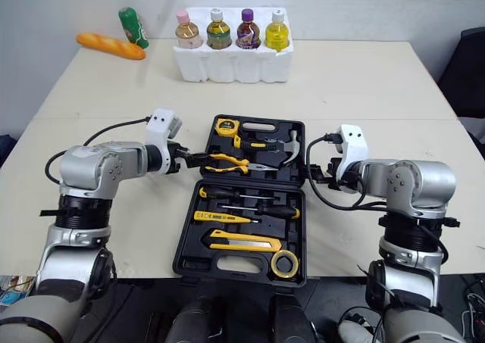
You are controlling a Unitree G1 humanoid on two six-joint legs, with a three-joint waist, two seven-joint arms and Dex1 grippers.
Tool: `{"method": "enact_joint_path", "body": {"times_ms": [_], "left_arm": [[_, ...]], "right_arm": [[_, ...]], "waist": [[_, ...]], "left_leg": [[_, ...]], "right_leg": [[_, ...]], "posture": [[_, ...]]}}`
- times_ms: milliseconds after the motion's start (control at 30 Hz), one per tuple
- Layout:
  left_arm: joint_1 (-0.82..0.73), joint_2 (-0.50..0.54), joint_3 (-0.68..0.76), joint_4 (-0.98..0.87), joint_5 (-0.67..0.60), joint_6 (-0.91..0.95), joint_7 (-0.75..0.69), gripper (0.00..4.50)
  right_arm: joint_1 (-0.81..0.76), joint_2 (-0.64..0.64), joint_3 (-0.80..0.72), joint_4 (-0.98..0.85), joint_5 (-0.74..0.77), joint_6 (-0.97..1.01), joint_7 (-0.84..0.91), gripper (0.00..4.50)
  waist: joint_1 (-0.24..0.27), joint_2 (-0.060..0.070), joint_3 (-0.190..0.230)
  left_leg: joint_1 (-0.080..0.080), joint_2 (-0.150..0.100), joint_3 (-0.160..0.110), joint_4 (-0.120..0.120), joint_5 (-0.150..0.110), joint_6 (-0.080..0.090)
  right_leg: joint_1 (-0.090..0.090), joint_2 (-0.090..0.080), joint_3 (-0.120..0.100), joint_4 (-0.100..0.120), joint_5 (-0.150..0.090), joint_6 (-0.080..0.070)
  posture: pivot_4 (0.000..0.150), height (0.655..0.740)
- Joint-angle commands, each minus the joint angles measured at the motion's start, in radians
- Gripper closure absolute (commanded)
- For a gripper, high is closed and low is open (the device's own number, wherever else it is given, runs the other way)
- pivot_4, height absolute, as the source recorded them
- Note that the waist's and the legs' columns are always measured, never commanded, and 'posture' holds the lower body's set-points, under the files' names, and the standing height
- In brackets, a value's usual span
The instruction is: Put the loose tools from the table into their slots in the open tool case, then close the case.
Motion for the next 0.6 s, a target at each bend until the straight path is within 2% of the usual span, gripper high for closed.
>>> {"method": "enact_joint_path", "body": {"times_ms": [33, 100, 200, 267, 300, 433, 467, 600], "left_arm": [[-0.025, -0.002, 0.002, 0.009, 0.011, -0.028, 0.0, 0.0], [-0.016, -0.008, -0.006, 0.022, 0.013, -0.026, -0.003, 0.0], [-0.006, 0.001, -0.029, 0.027, 0.016, -0.026, -0.02, 0.77], [-0.005, 0.002, -0.034, 0.024, 0.017, -0.021, -0.025, 1.77], [-0.006, -0.002, -0.032, 0.025, 0.021, -0.023, -0.017, 2.04], [-0.013, -0.021, -0.034, 0.041, 0.007, 0.005, -0.033, 3.78], [-0.023, -0.027, -0.042, 0.056, 0.014, -0.011, -0.036, 4.02], [-0.052, -0.04, -0.024, 0.106, 0.021, -0.051, -0.032, 4.23]], "right_arm": [[-0.018, 0.006, 0.007, 0.011, -0.009, -0.008, -0.006, 0.05], [-0.023, 0.019, 0.006, 0.03, -0.011, -0.012, -0.007, 0.05], [-0.027, 0.032, 0.01, 0.046, -0.012, -0.019, -0.006, 0.78], [-0.029, 0.039, 0.013, 0.05, -0.007, -0.026, -0.001, 1.84], [-0.029, 0.045, 0.008, 0.055, -0.007, -0.028, -0.002, 2.16], [-0.031, 0.066, -0.013, 0.091, -0.018, -0.029, -0.01, 4.1], [-0.03, 0.073, -0.014, 0.092, -0.018, -0.025, -0.012, 4.46], [-0.019, 0.095, -0.022, 0.08, -0.02, -0.025, -0.031, 4.5]], "waist": [[0.0, 0.0, 0.0], [0.0, 0.0, 0.0], [0.0, 0.0, 0.0], [-0.001, 0.0, 0.0], [-0.001, 0.0, -0.001], [-0.001, -0.001, -0.002], [-0.001, -0.002, -0.002], [0.0, -0.002, -0.002]], "left_leg": [[0.0, 0.0, 0.0, 0.0, 0.0, 0.0], [0.0, 0.0, 0.0, 0.0, 0.0, 0.0], [0.0, 0.0, 0.0, 0.001, 0.0, 0.0], [0.001, 0.0, 0.0, 0.001, 0.0, 0.0], [0.002, 0.0, 0.0, 0.001, 0.0, 0.0], [0.006, 0.0, 0.0, 0.002, 0.0, 0.0], [0.008, 0.0, 0.0, 0.002, 0.0, 0.0], [0.015, 0.0, -0.001, 0.0, 0.0, 0.0]], "right_leg": [[0.0, 0.0, 0.0, 0.0, 0.0, 0.0], [0.0, 0.0, 0.0, 0.0, 0.0, 0.0], [0.0, 0.0, 0.0, 0.001, 0.0, 0.0], [0.001, 0.0, 0.0, 0.001, 0.0, 0.0], [0.001, 0.001, 0.0, 0.001, 0.0, 0.0], [0.006, 0.001, 0.0, 0.002, 0.0, 0.0], [0.008, 0.0, 0.0, 0.002, 0.0, 0.0], [0.017, -0.001, 0.0, -0.001, 0.0, 0.0]], "posture": [[0.15, 0.74], [0.15, 0.74], [0.15, 0.74], [0.15, 0.74], [0.15, 0.74], [0.15, 0.74], [0.15, 0.74], [0.15, 0.74]]}}
